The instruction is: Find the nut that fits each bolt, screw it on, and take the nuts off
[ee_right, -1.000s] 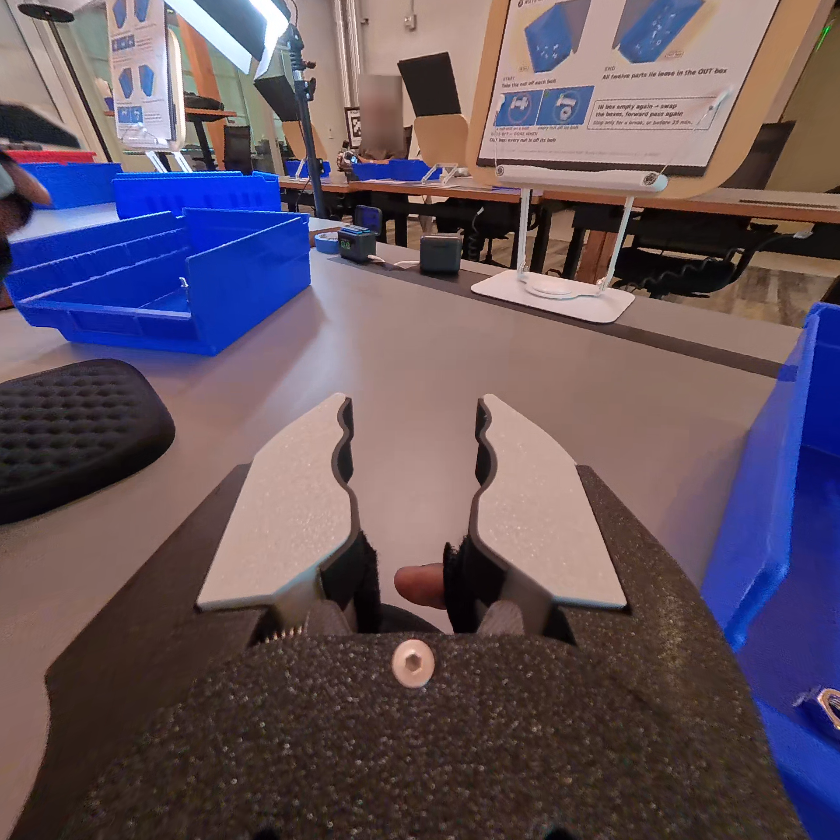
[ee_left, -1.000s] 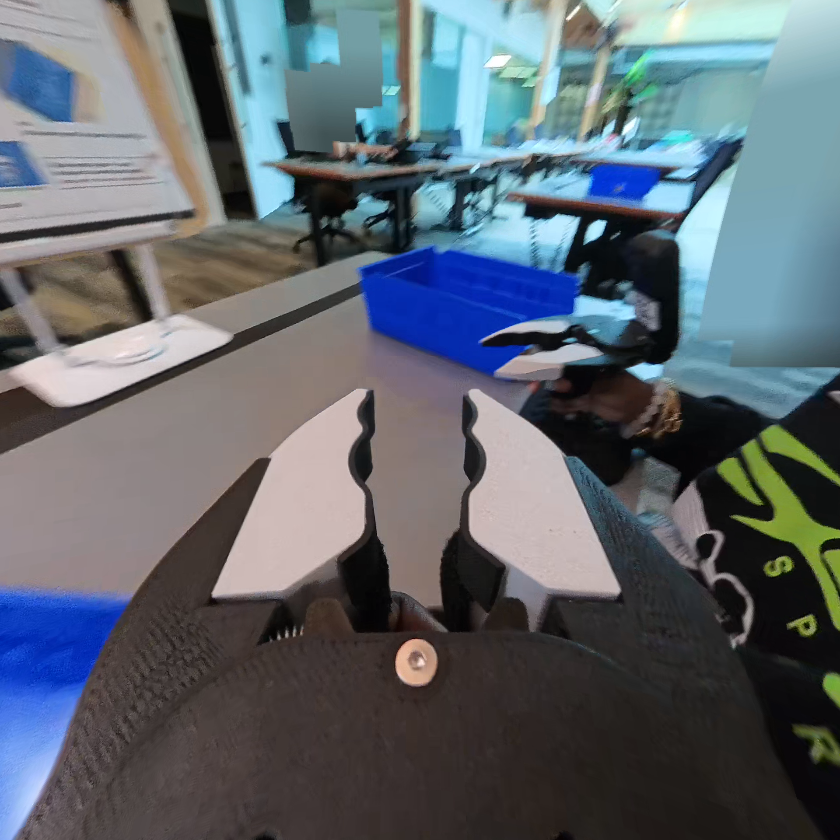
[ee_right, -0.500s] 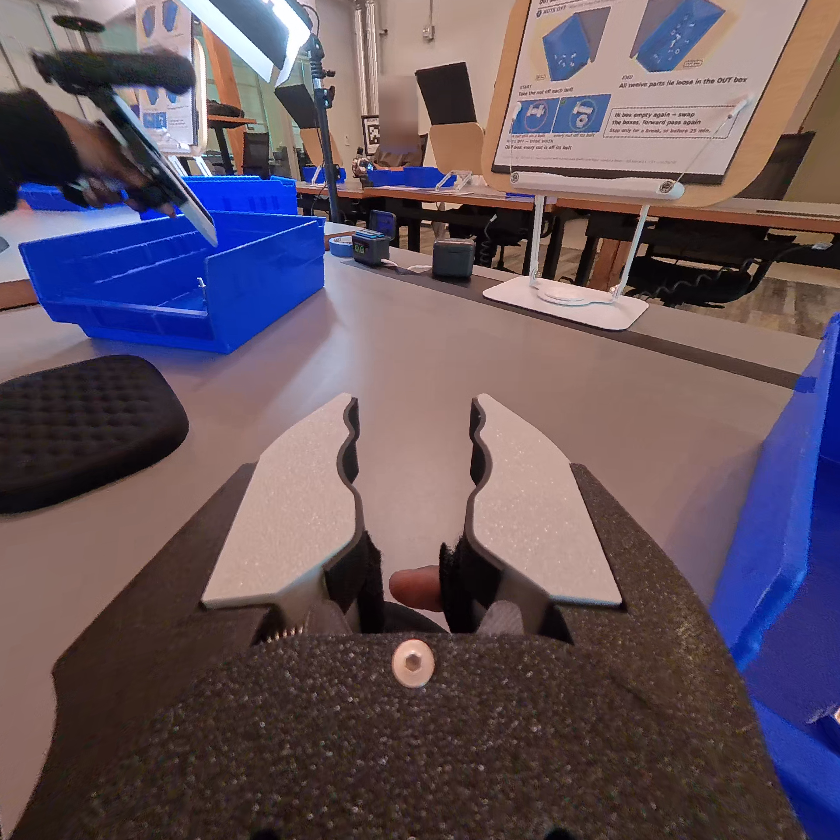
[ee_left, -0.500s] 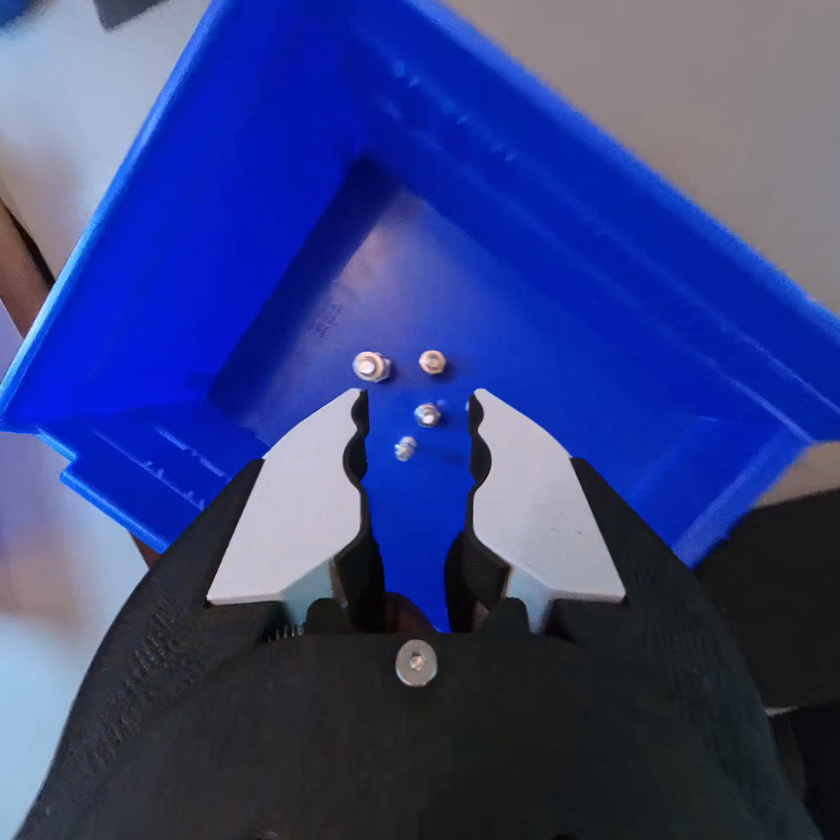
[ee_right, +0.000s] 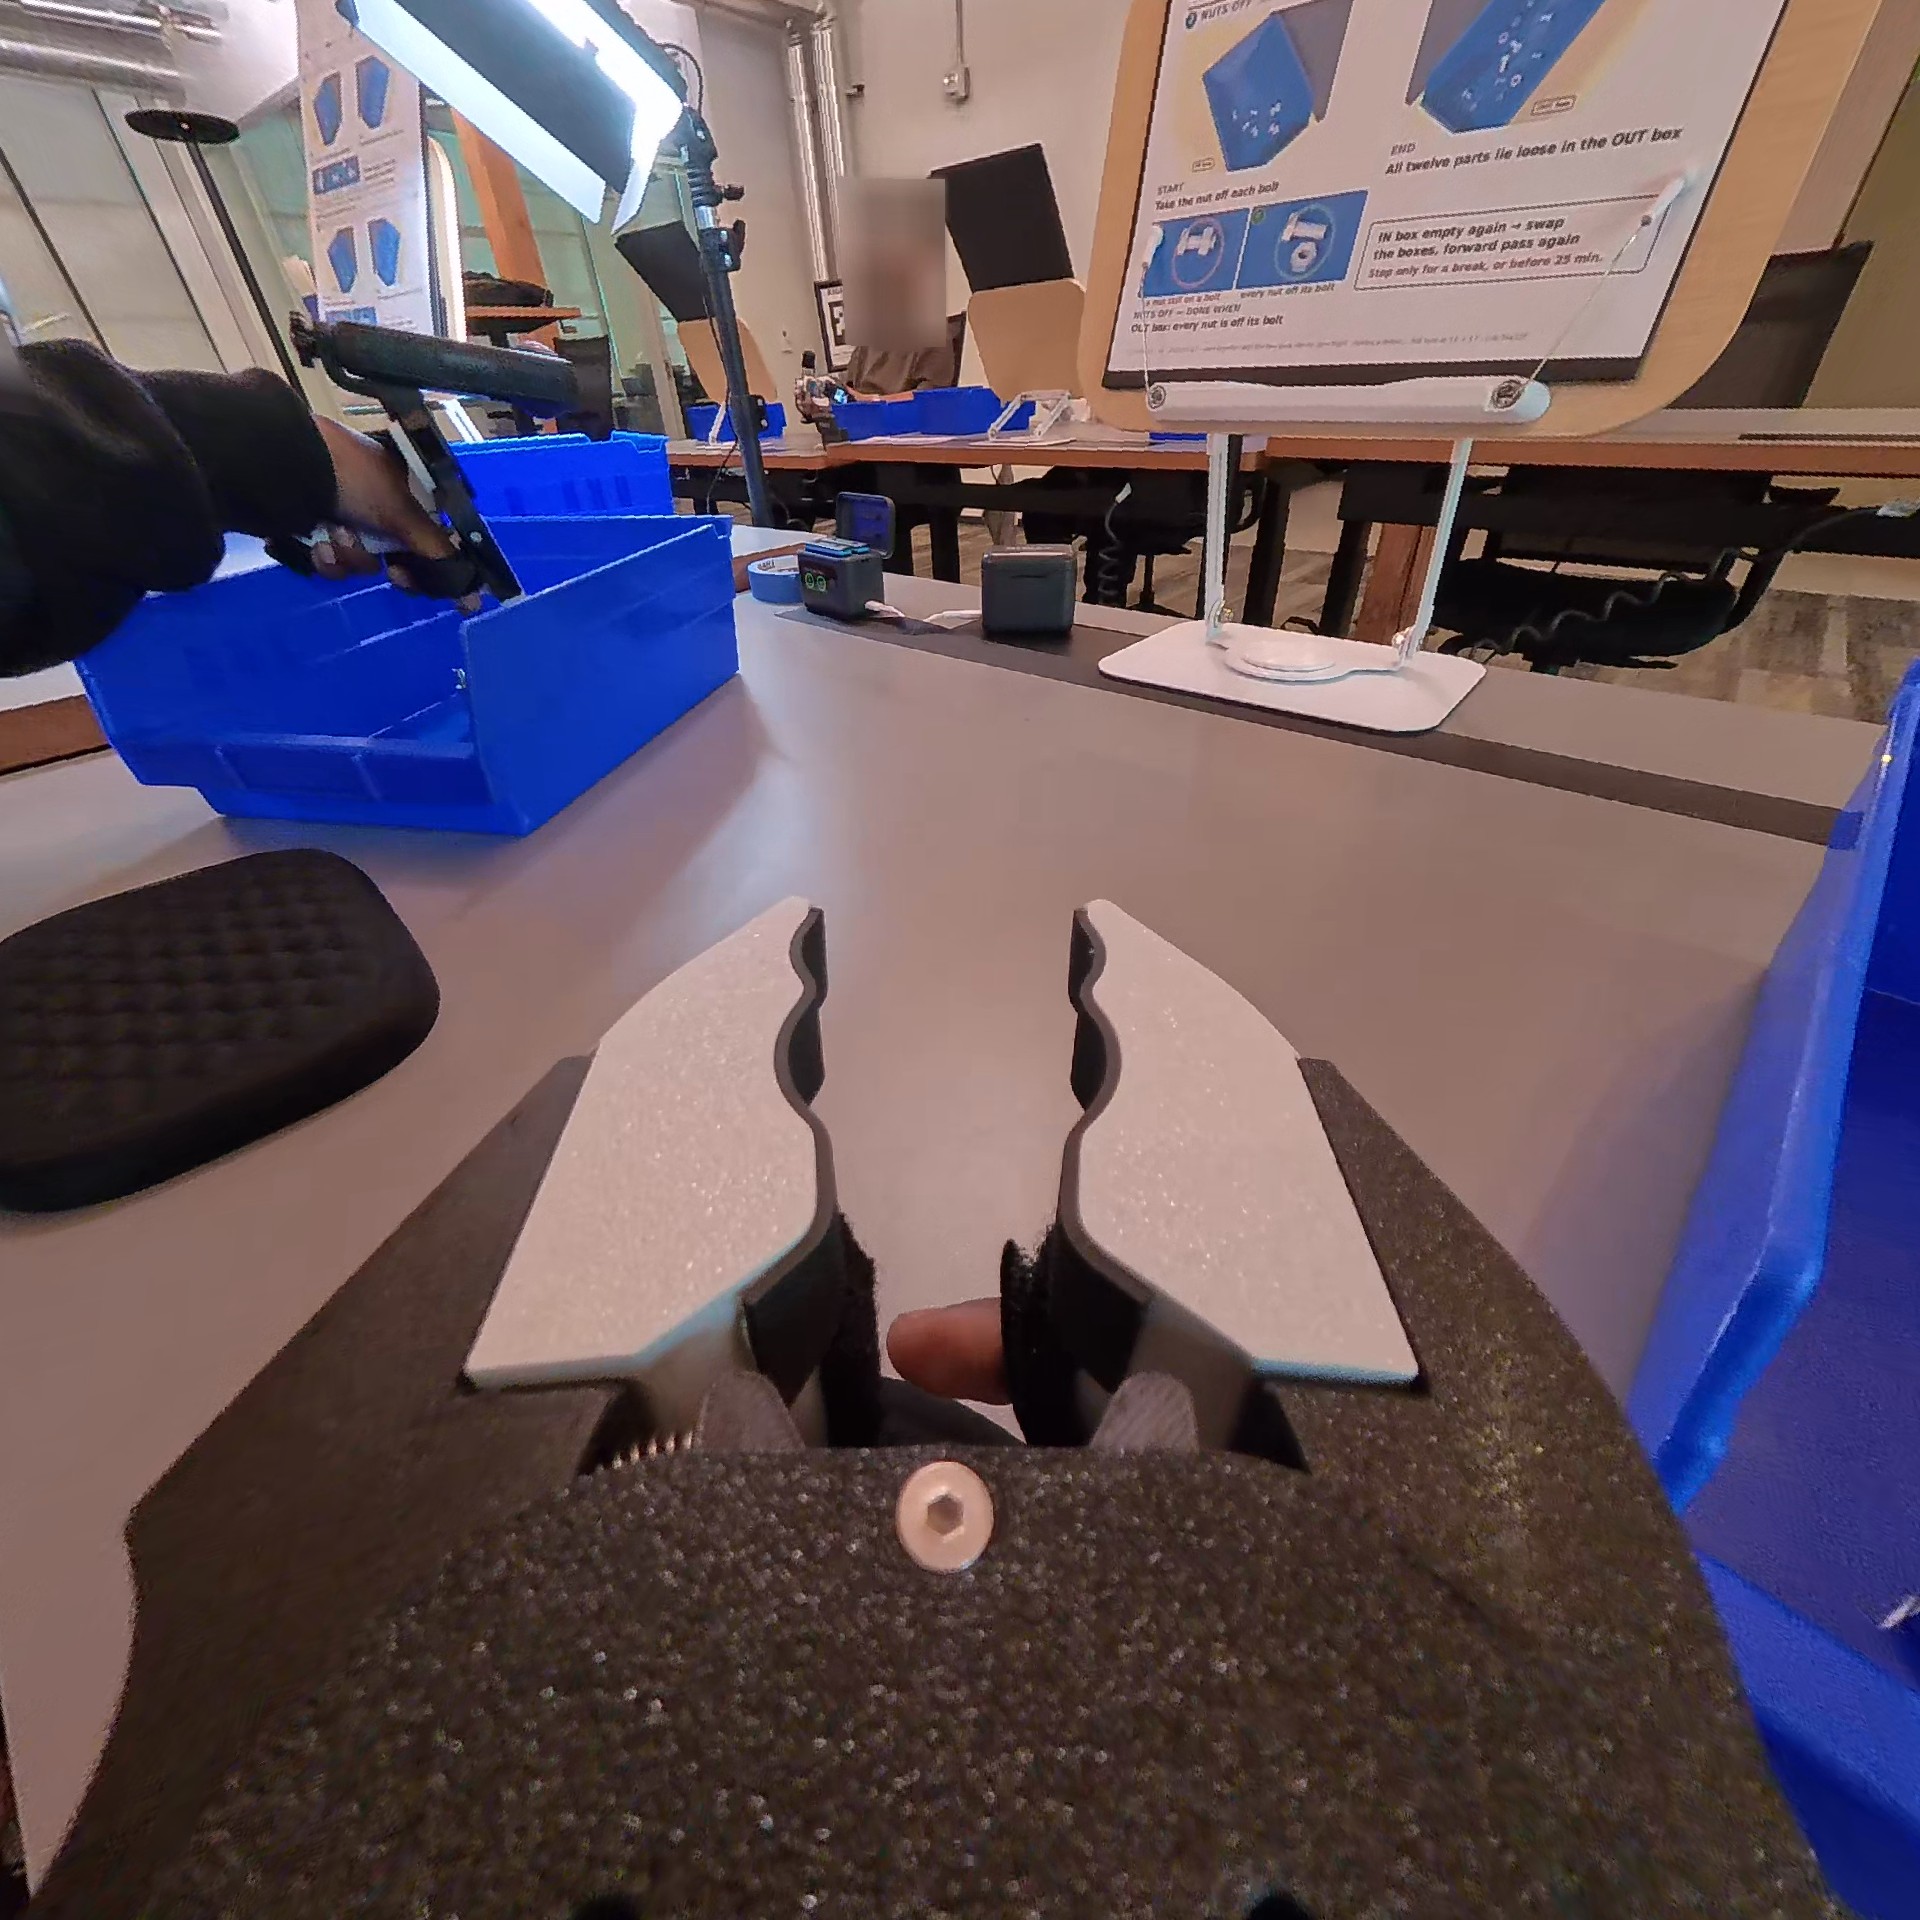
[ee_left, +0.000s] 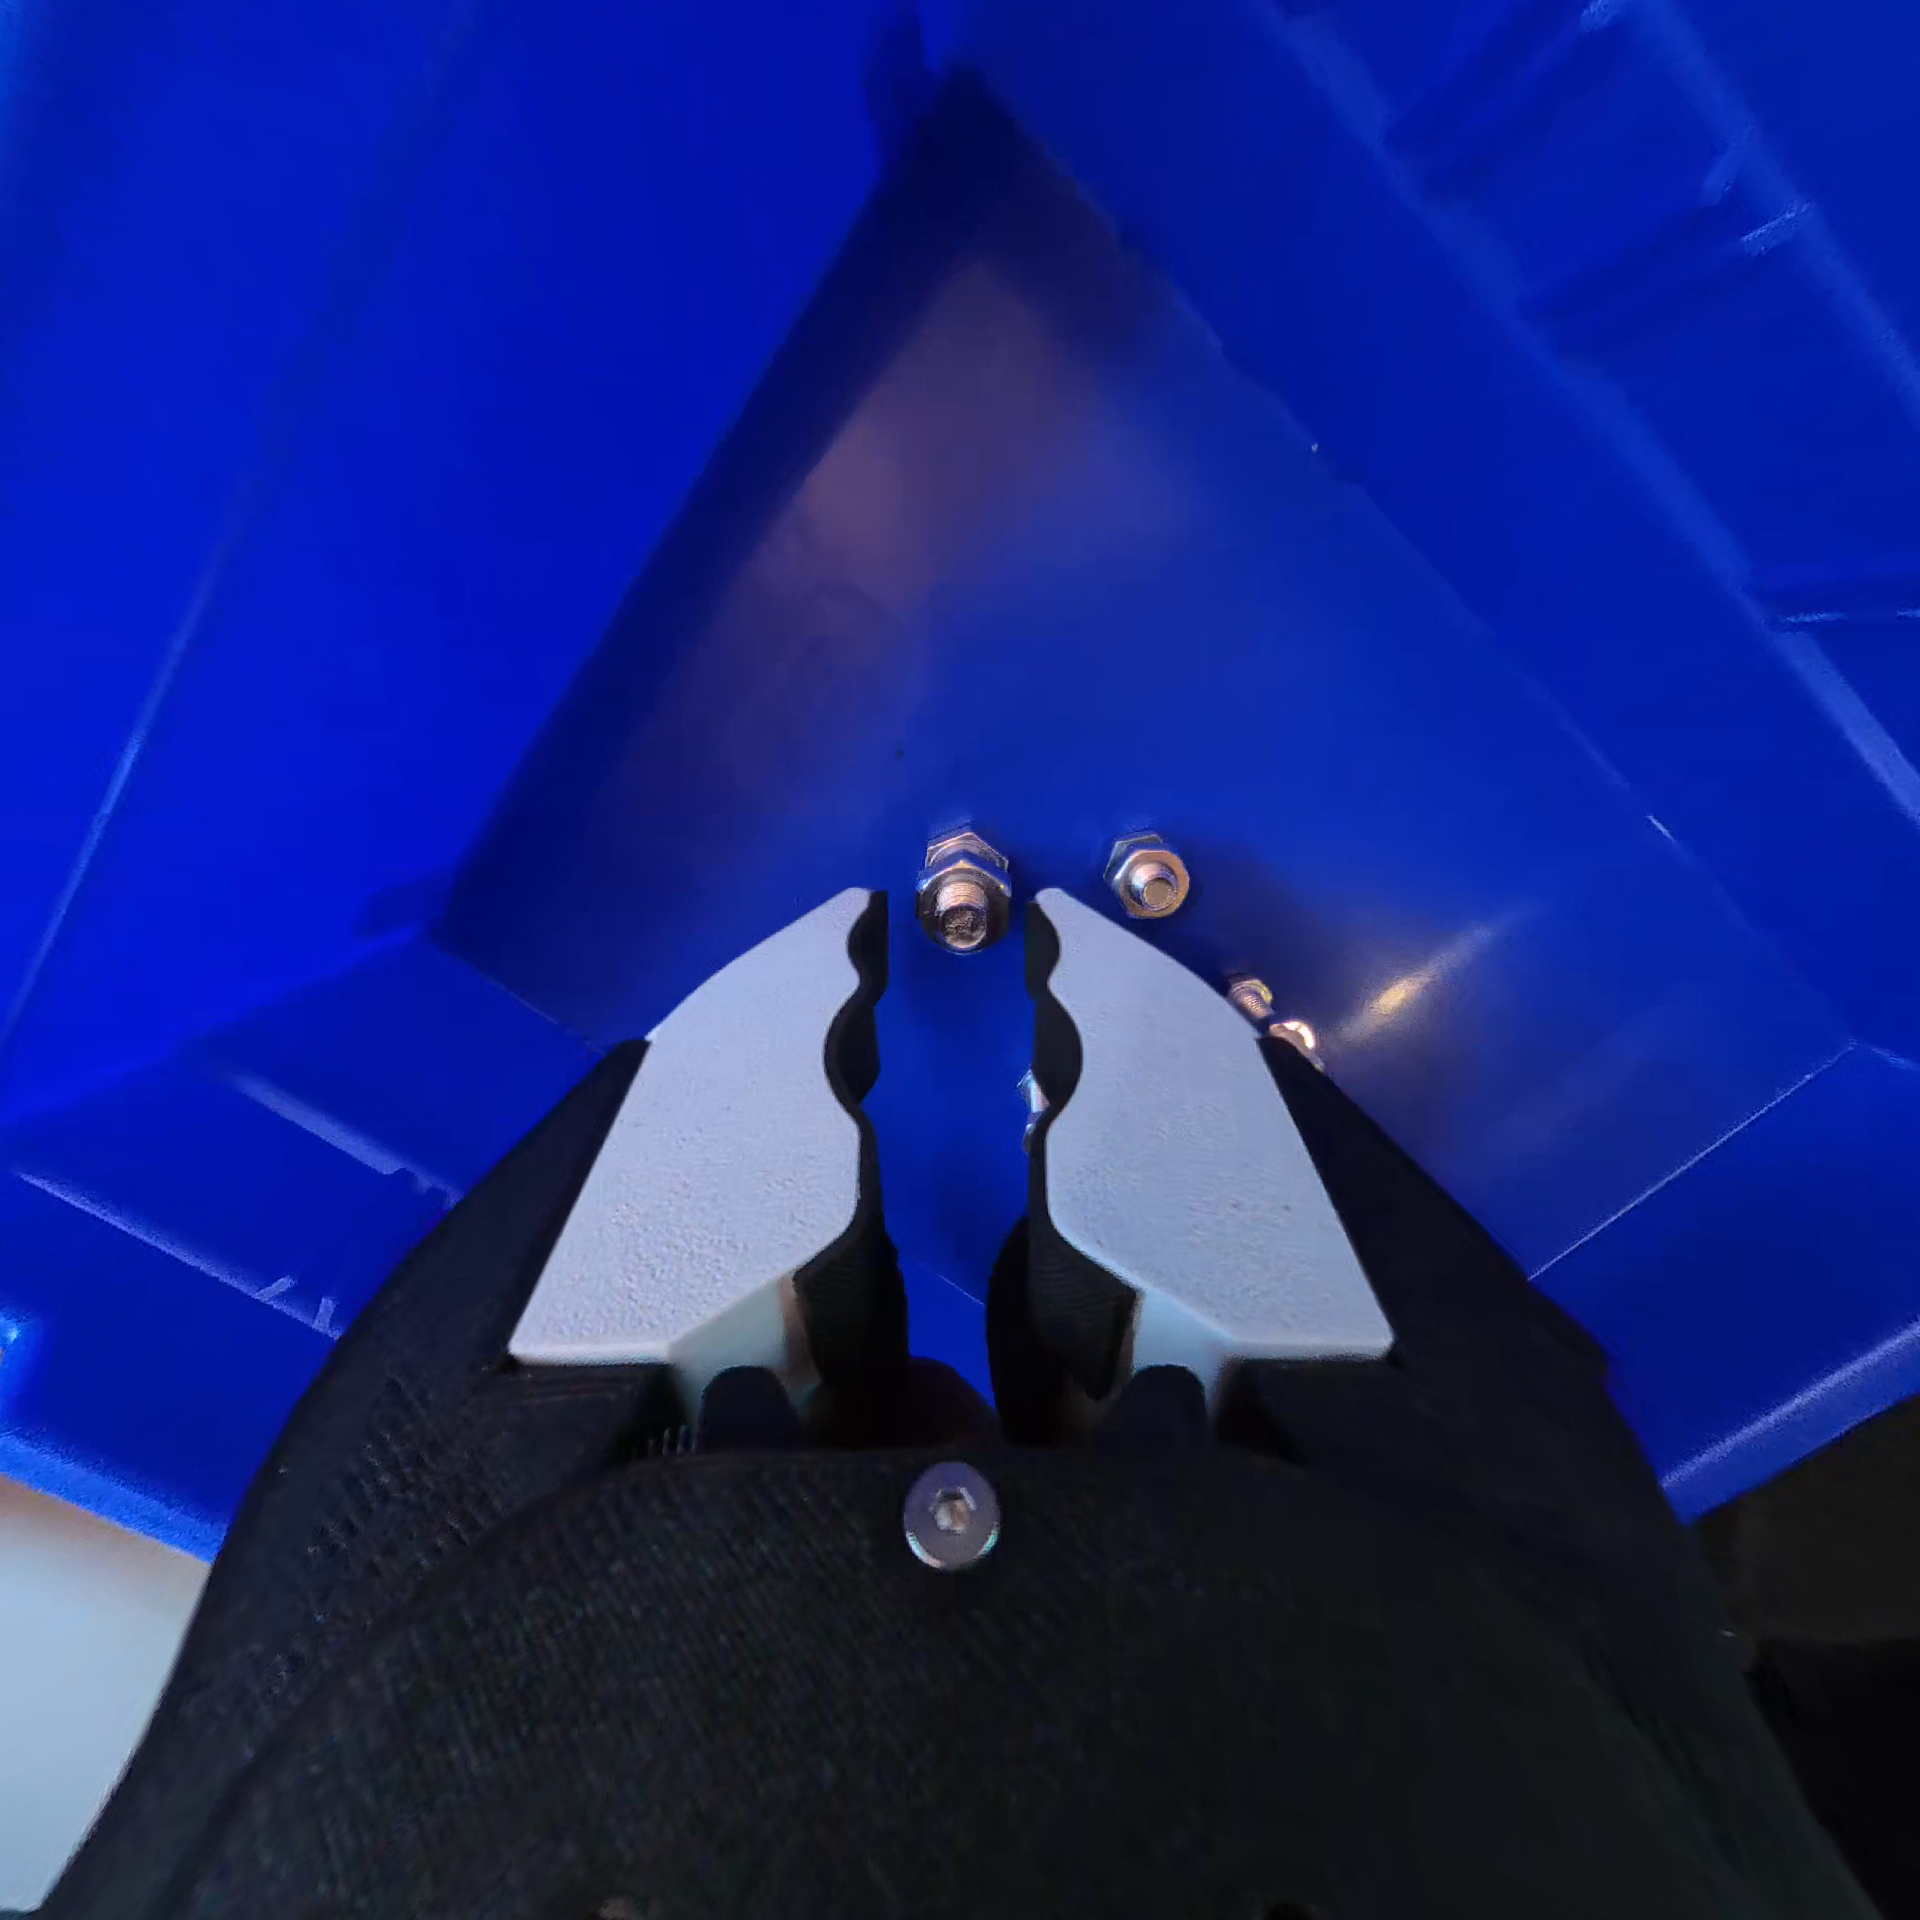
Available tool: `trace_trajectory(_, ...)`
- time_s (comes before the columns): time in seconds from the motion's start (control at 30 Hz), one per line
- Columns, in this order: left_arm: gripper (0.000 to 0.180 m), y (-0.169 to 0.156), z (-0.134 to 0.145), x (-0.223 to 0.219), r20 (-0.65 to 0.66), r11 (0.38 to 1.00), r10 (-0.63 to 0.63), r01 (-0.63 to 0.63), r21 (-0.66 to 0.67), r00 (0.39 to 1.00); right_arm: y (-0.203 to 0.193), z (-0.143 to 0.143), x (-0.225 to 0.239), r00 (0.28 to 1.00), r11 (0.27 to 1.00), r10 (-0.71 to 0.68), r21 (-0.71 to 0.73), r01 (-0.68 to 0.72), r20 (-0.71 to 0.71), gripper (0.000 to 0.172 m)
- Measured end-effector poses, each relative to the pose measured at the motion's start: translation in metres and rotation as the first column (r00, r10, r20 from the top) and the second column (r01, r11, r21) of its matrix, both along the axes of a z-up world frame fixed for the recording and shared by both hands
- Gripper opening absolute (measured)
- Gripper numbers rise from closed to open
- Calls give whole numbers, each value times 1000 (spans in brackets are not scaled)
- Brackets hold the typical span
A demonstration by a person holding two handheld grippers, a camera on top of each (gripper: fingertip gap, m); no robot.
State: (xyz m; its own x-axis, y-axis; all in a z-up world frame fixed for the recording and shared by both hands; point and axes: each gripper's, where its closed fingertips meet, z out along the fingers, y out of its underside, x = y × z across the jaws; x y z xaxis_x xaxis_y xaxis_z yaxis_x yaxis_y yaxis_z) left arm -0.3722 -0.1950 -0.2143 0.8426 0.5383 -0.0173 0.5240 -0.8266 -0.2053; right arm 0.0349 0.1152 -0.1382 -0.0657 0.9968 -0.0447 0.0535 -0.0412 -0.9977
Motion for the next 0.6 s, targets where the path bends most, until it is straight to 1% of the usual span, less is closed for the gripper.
trace_trajectory(0.07, 19, 0, -2, 0, 2, 1000, -8, 8, -2, 1000, 0, 0, 0, 1000, 1000, -2, -2, 2, -2, 45)
trace_trajectory(0.17, 18, -1, -1, 1, 2, 1000, -22, 22, -8, 1000, 1, 0, 0, 1000, 1000, -2, -7, 2, -2, 45)
trace_trajectory(0.27, 18, 0, 13, 5, -23, 998, -54, 54, -10, 998, 1, 0, 0, 1000, 1000, -2, -9, 2, 0, 45)
trace_trajectory(0.37, 18, 9, 44, 18, -58, 993, -115, 116, 17, 992, 1, -1, 0, 1000, 1000, -1, -6, 1, 3, 45)
trace_trajectory(0.47, 18, 30, 83, 43, -118, 974, -211, 219, 62, 970, 0, -1, -1, 1000, 1000, -1, -2, 1, 8, 45)
trace_trajectory(0.53, 18, 50, 108, 72, -145, 944, -301, 316, 98, 943, 0, -2, -1, 1000, 1000, -1, 2, 1, 11, 45)
trace_trajectory(0.6, 17, 72, 125, 108, -165, 895, -406, 428, 124, 899, -1, -2, -1, 1000, 1000, -1, 6, 1, 13, 44)
